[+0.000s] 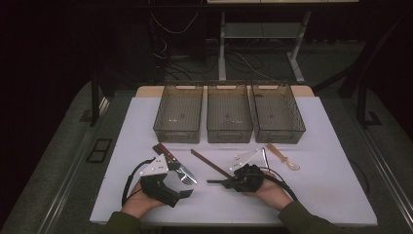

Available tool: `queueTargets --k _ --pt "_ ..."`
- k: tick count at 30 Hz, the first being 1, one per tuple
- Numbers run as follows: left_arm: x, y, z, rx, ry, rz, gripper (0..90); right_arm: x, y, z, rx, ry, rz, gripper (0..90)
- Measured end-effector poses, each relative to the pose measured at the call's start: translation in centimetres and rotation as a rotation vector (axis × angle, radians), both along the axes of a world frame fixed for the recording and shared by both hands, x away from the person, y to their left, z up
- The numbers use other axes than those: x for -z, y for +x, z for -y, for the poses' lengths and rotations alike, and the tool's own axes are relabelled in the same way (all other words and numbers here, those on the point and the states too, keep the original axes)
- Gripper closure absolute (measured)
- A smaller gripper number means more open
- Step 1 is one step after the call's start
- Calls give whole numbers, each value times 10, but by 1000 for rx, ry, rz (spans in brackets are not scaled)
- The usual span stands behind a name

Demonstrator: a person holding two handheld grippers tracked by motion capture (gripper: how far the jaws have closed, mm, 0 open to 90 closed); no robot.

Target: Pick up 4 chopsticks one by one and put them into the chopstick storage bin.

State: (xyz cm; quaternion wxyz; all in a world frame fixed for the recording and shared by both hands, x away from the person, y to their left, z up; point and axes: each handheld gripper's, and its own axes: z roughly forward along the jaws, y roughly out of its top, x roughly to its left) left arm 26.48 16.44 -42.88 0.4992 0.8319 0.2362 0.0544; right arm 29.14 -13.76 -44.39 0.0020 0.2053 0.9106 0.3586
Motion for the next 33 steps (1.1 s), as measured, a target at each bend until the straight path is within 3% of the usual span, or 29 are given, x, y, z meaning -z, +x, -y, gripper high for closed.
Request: queueTargets --k 11,33 --pt "0 0 0 1 0 0 0 0 3 -5 35 17 -13 899" --pt "0 0 1 5 4 0 0 -2 16 4 91 23 11 899"
